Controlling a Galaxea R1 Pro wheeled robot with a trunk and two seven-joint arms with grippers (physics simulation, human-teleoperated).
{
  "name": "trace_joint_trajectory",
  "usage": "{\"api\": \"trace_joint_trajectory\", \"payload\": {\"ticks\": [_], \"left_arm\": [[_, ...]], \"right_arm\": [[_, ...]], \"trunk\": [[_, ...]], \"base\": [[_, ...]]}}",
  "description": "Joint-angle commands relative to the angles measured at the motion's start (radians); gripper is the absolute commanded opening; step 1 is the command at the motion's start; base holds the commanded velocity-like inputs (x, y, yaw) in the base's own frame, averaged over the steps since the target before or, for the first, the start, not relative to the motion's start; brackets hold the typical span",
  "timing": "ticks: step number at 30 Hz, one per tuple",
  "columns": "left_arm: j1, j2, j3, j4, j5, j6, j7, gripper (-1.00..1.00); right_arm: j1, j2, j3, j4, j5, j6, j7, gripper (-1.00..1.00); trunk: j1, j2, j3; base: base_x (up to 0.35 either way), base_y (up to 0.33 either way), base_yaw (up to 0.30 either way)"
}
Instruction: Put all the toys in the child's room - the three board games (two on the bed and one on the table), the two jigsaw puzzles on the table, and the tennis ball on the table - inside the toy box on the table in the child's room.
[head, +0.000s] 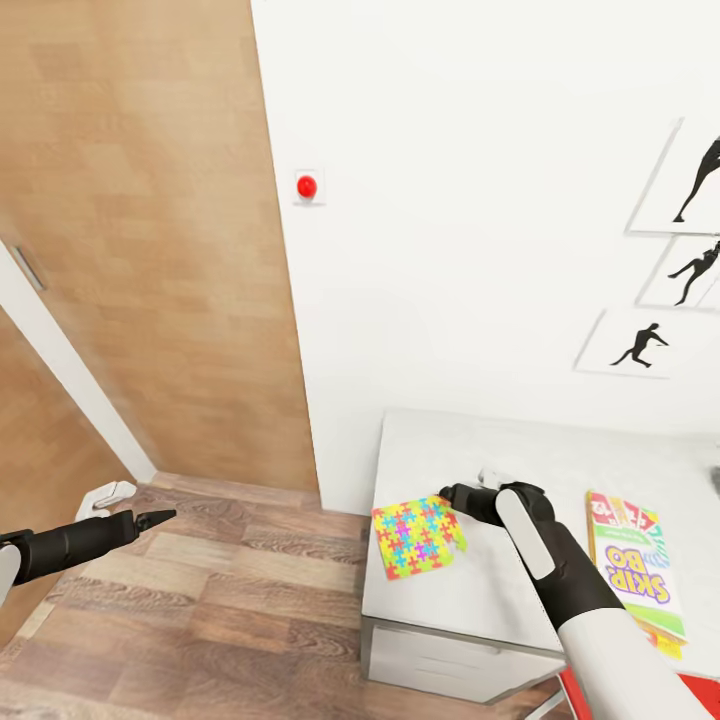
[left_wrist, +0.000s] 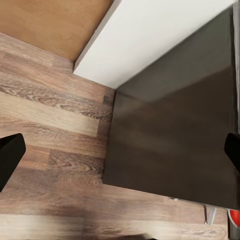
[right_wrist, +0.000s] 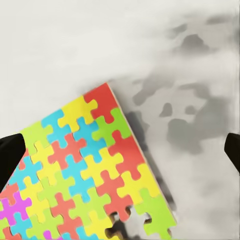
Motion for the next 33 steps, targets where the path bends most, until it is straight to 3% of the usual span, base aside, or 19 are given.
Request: {"api": "trace_joint_trajectory", "payload": {"ticks": [1, 14, 23, 33], "left_arm": [[-0.001, 0.0, 0.001, 0.0, -0.003, 0.005, -0.01, 1.0], [-0.001, 0.001, 0.001, 0.0, -0.003, 0.005, -0.021, 1.0], [-0.001, 0.001, 0.001, 0.0, -0.003, 0.005, -0.021, 1.0], [-0.001, 0.001, 0.001, 0.0, -0.003, 0.005, -0.02, 1.0]], "right_arm": [[-0.001, -0.002, 0.003, -0.001, -0.011, 0.001, -0.01, 1.0], [-0.001, -0.002, 0.003, -0.001, -0.014, 0.007, -0.009, 1.0], [-0.001, -0.002, 0.002, 0.023, -0.011, 0.003, 0.058, 1.0], [-0.001, -0.002, 0.002, 0.068, -0.009, 0.0, 0.069, 1.0]], "trunk": [[0.001, -0.002, -0.002], [0.001, -0.002, 0.004], [0.001, -0.002, 0.004], [0.001, -0.002, 0.004]], "base": [[0.0, -0.05, -0.096], [0.0, 0.021, -0.105], [0.0, 0.083, -0.003], [0.0, 0.037, 0.0]]}}
